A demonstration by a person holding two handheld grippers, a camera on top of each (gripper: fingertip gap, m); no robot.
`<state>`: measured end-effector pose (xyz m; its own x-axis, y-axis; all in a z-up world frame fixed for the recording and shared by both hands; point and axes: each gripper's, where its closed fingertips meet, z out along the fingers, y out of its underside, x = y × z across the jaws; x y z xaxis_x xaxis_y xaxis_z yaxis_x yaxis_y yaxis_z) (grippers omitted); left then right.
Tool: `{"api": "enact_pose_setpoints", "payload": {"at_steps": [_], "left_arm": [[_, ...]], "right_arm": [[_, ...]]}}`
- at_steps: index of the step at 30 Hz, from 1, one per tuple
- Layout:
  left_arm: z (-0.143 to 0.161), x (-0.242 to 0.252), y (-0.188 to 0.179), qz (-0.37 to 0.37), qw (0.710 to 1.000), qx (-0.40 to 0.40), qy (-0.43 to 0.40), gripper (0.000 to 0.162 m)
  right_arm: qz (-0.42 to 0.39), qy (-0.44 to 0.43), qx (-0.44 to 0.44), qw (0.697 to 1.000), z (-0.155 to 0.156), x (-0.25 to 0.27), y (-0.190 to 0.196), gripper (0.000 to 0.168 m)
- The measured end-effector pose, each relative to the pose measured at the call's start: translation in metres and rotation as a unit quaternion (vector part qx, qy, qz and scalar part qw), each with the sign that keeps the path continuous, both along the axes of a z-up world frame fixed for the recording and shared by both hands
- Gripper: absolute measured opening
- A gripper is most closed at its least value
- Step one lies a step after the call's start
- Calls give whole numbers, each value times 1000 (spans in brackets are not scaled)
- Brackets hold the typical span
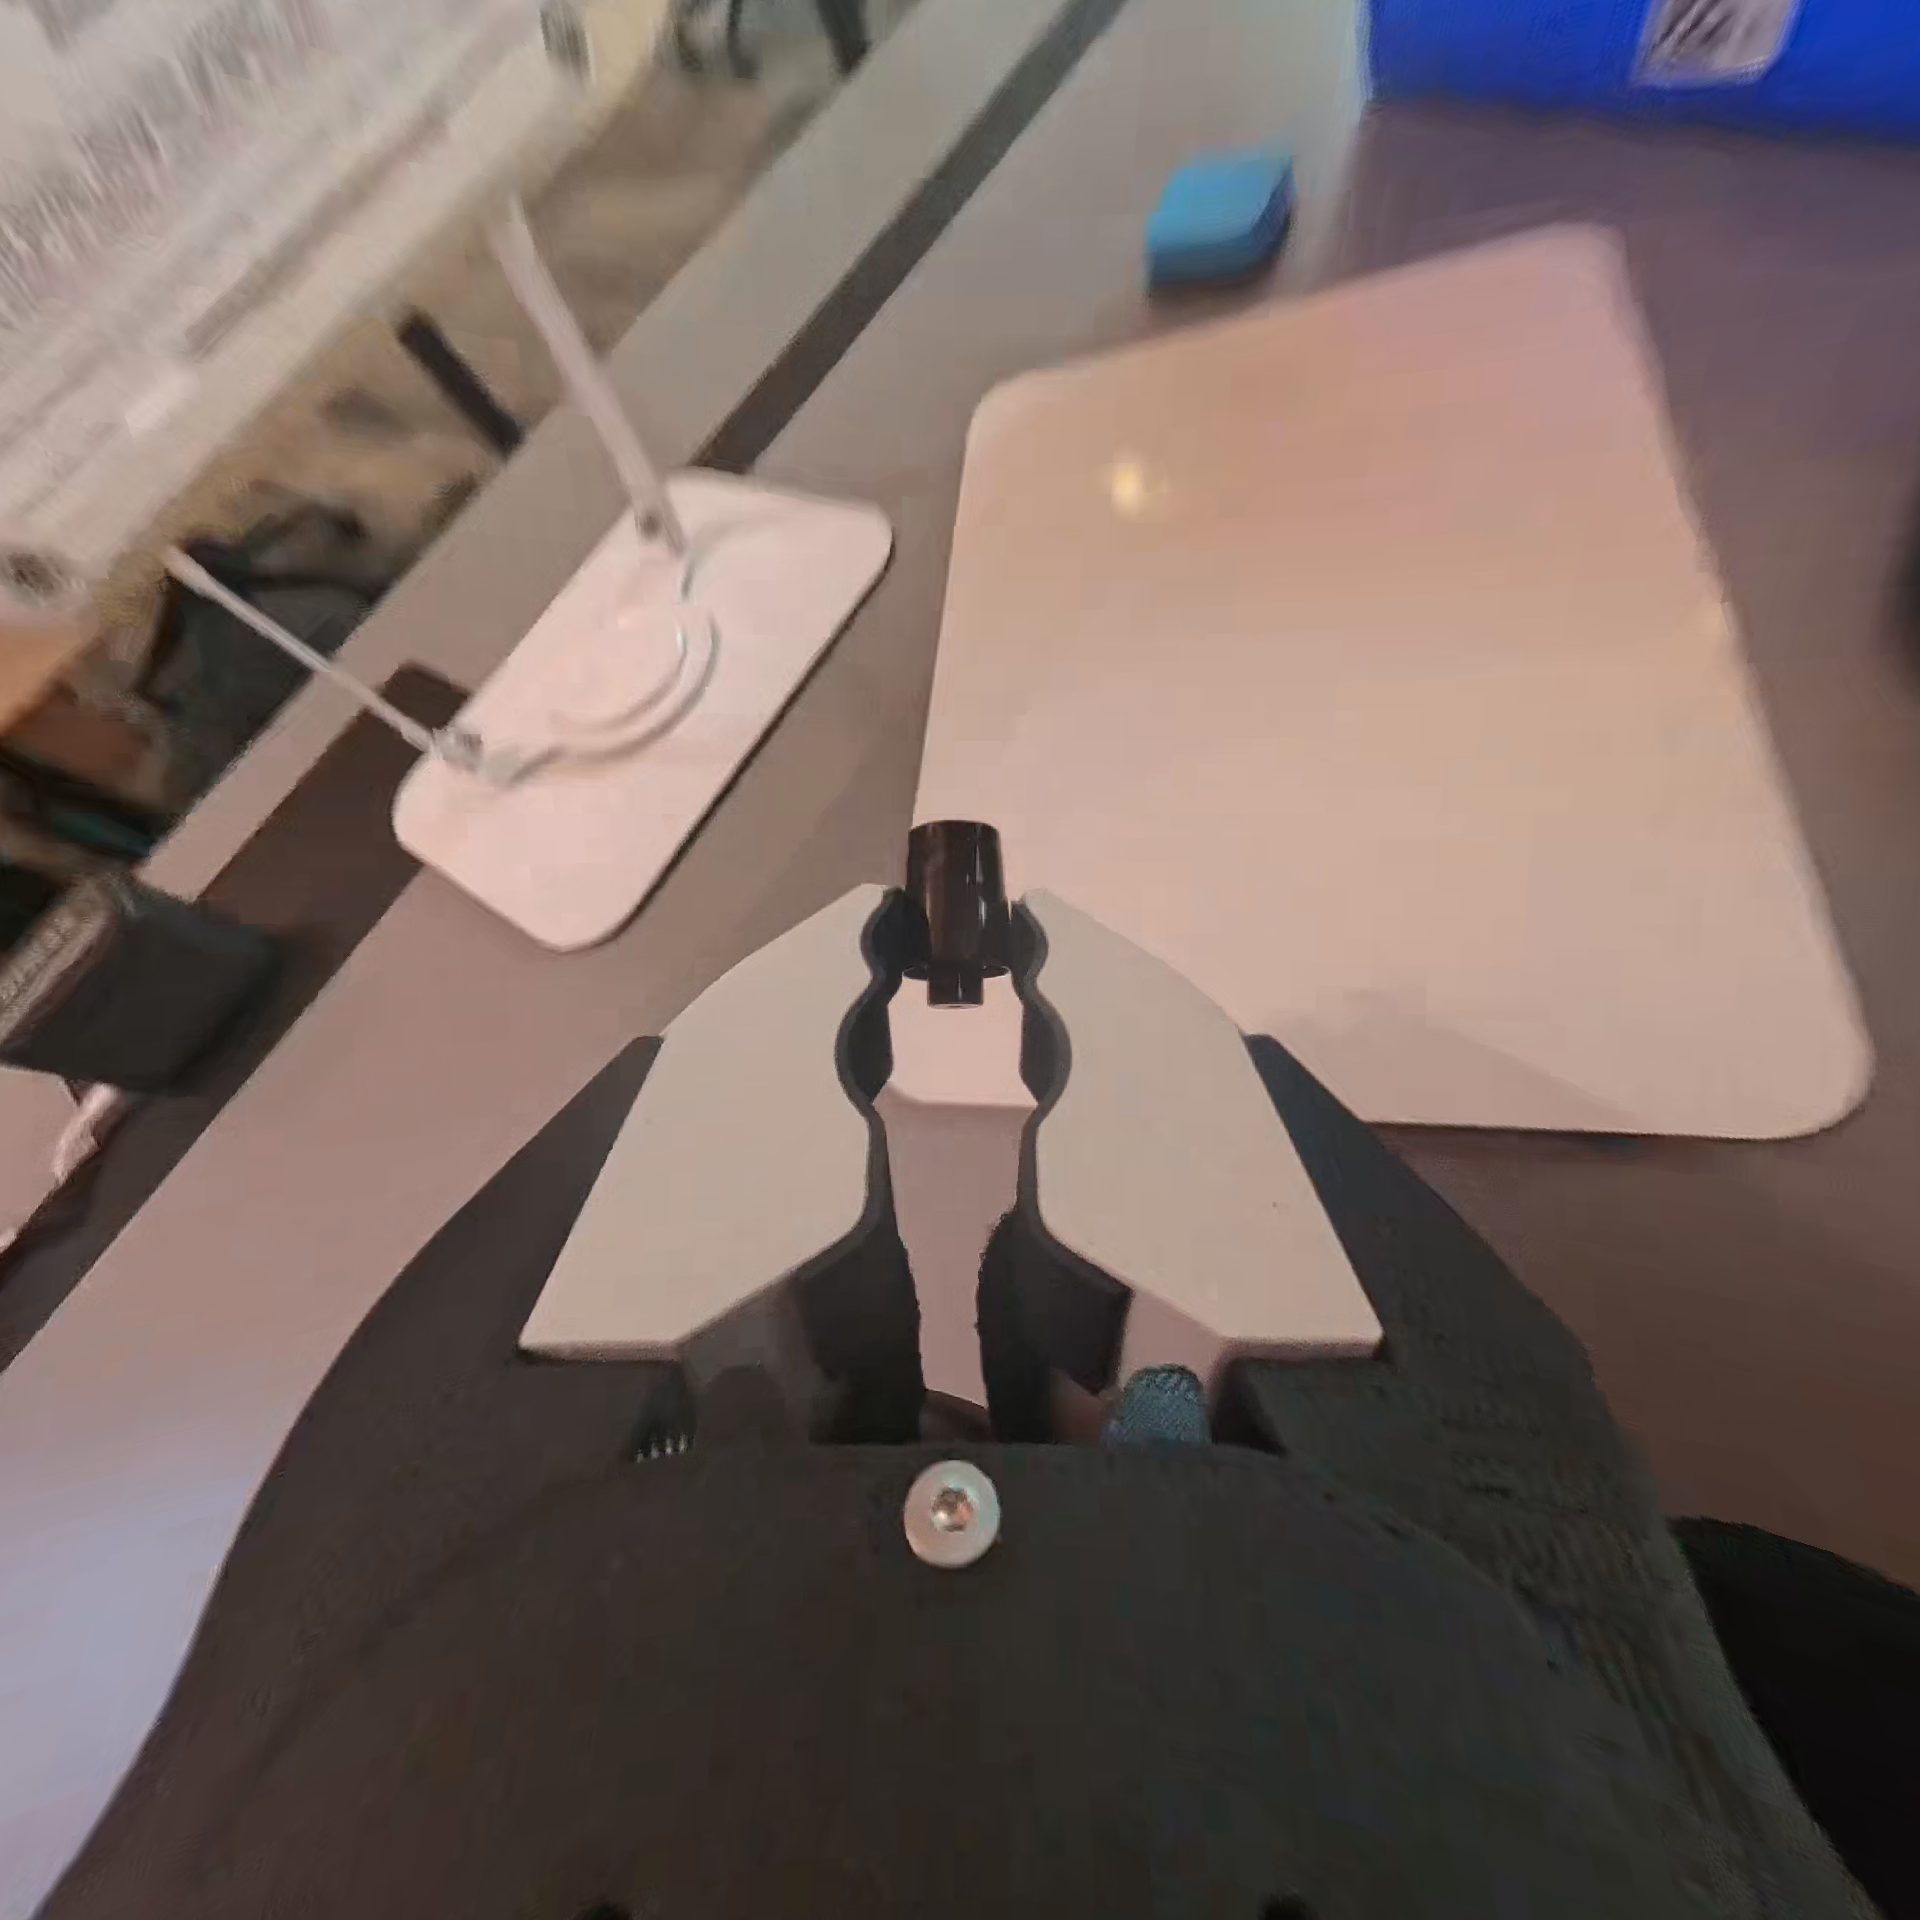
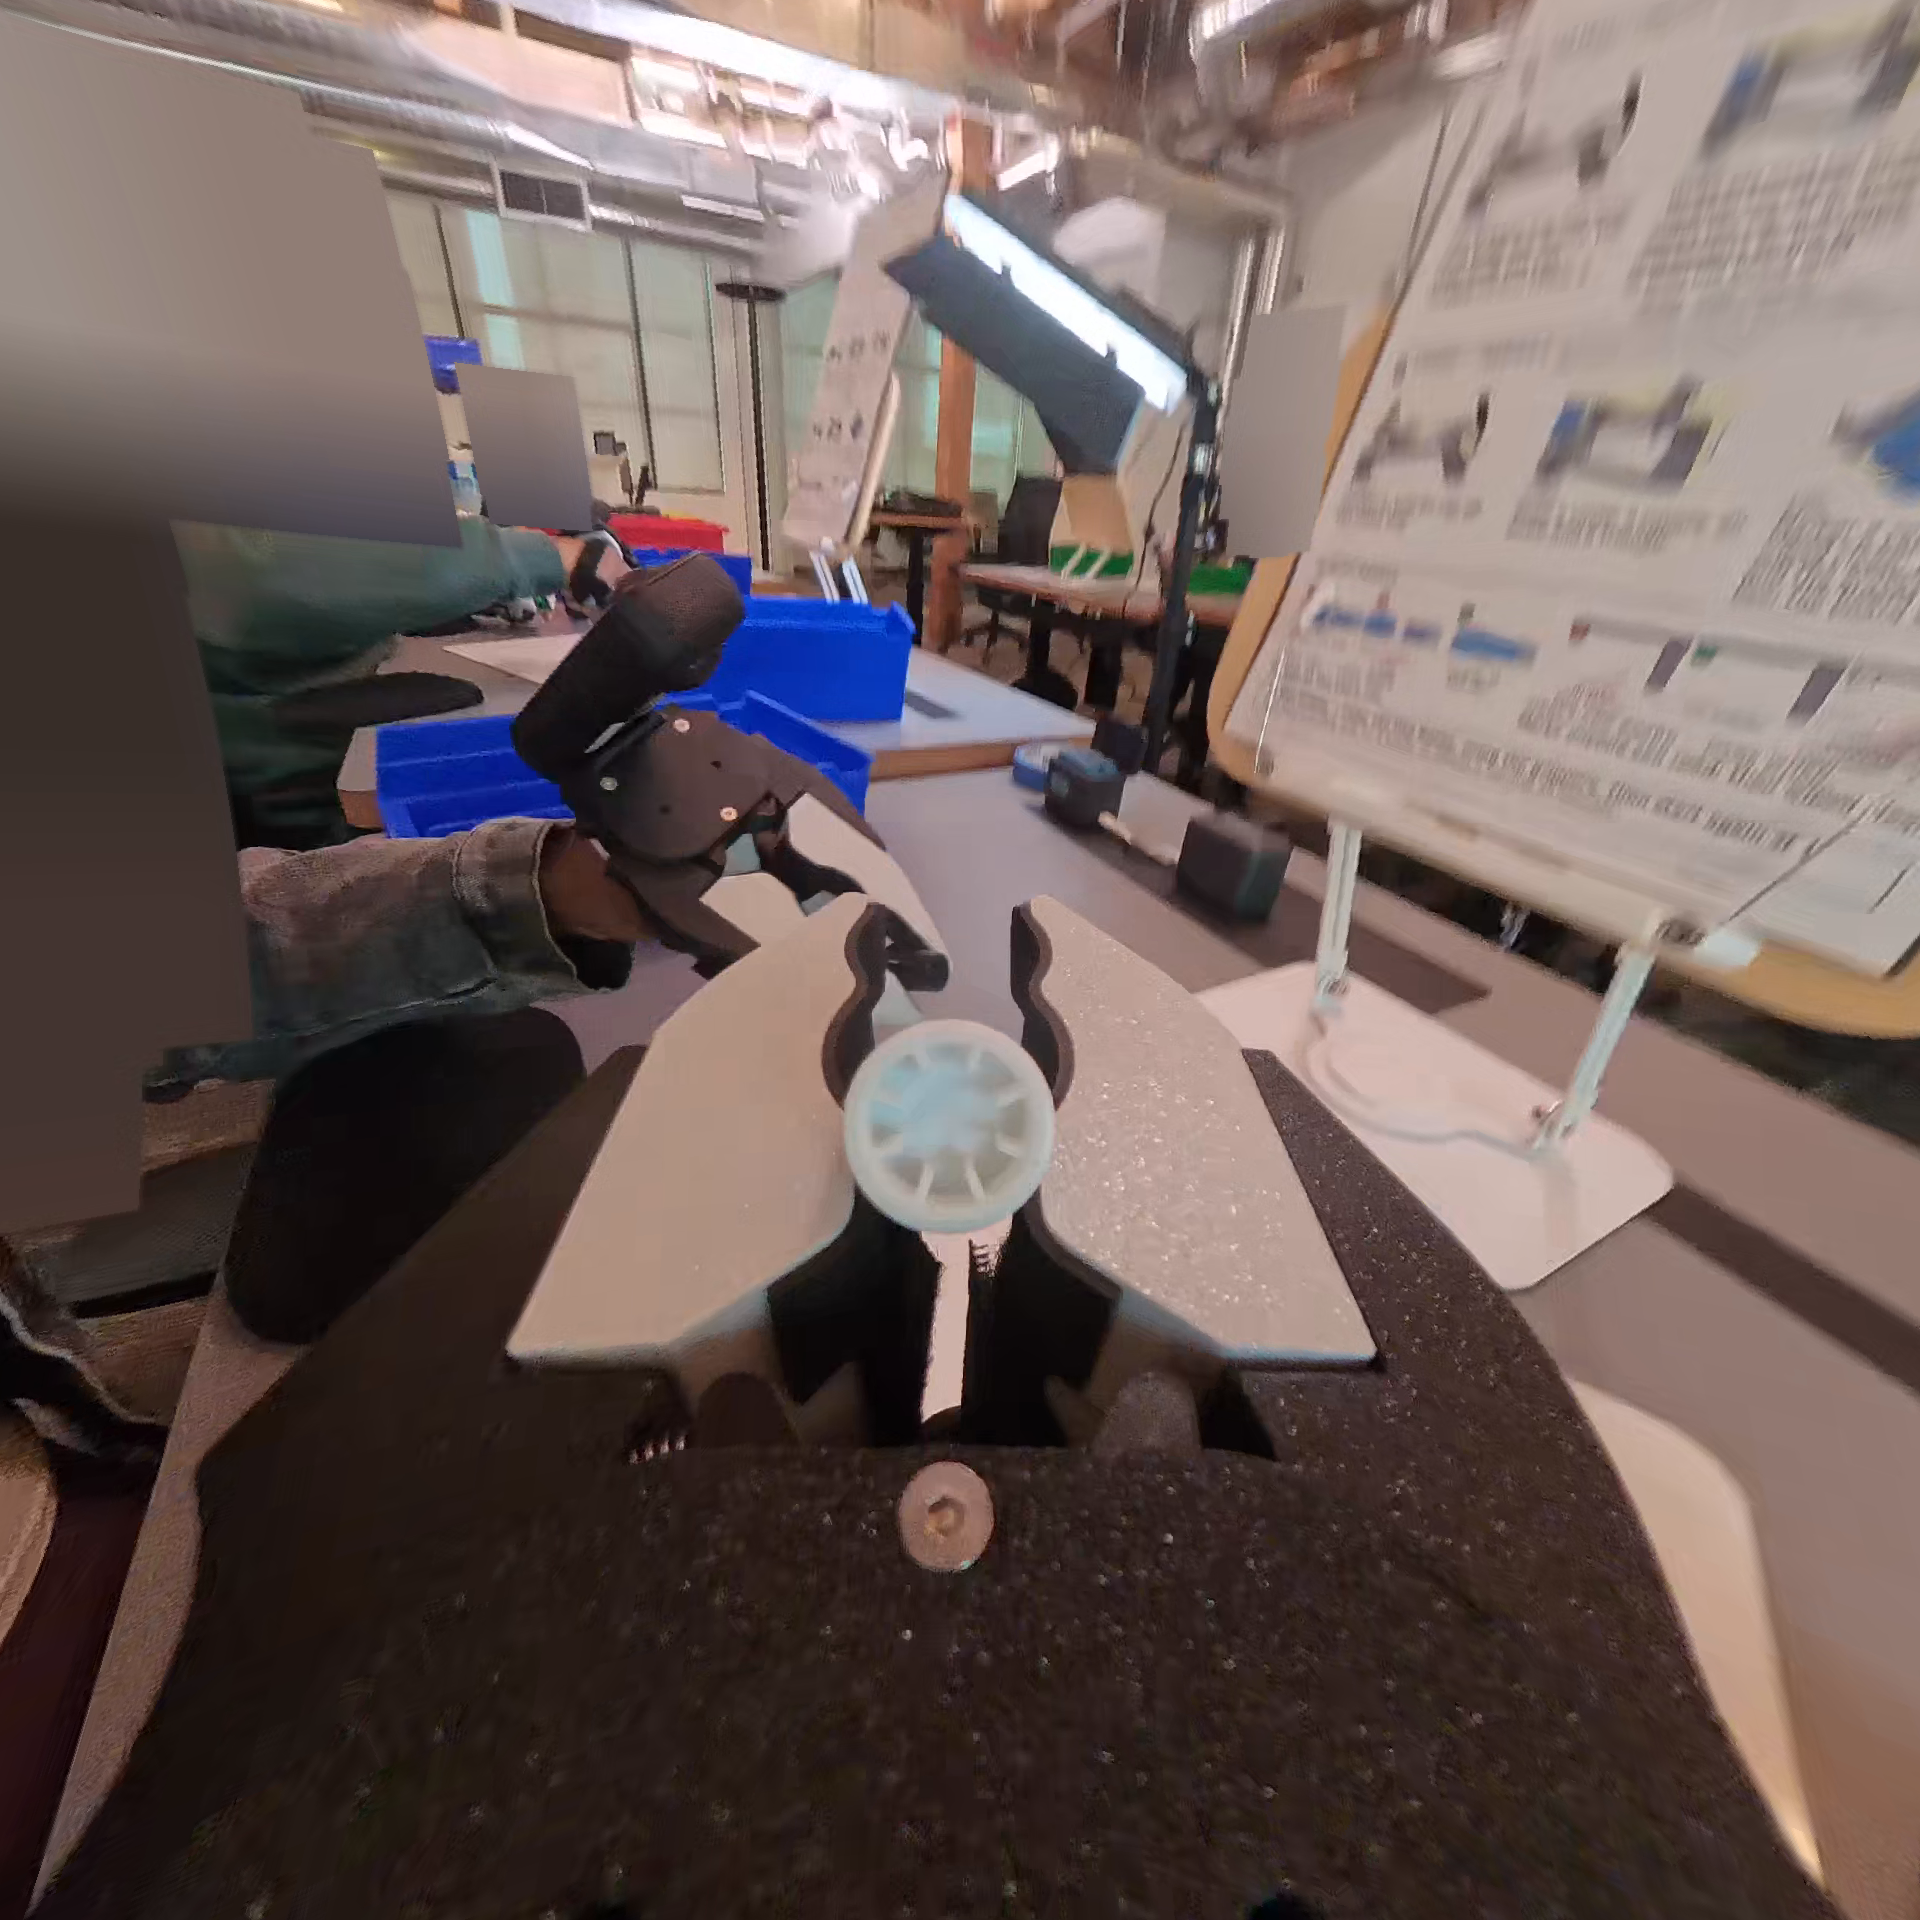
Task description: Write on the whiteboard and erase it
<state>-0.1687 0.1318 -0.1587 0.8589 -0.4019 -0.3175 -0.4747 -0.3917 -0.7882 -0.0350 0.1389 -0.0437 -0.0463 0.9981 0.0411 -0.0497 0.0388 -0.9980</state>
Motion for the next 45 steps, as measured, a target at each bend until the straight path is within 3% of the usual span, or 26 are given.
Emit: {"api": "enact_pose_setpoints", "payload": {"at_steps": [5, 10, 17, 30, 40, 45], "left_arm": [[-36, -2, 13, -7, 994, -31, -105, 20], [-45, 3, 5, -41, 990, -51, -126, 20], [-72, 1, 0, -41, 987, -109, -112, 20], [-86, 2, -5, -44, 981, -149, -119, 20], [-90, -1, -6, -42, 979, -161, -121, 21], [-90, 0, -6, -42, 979, -160, -120, 21]], "right_arm": [[-5, -37, -59, 998, -35, -28, 26, 25], [-10, -88, -46, 995, -70, -46, 32, 25], [57, -144, -60, 986, -109, -65, 4, 25], [69, -241, 91, 964, -141, -88, -10, 25], [79, -260, 102, 957, -155, -110, -4, 25], [110, -270, 105, 951, -160, -111, -26, 24]]}}
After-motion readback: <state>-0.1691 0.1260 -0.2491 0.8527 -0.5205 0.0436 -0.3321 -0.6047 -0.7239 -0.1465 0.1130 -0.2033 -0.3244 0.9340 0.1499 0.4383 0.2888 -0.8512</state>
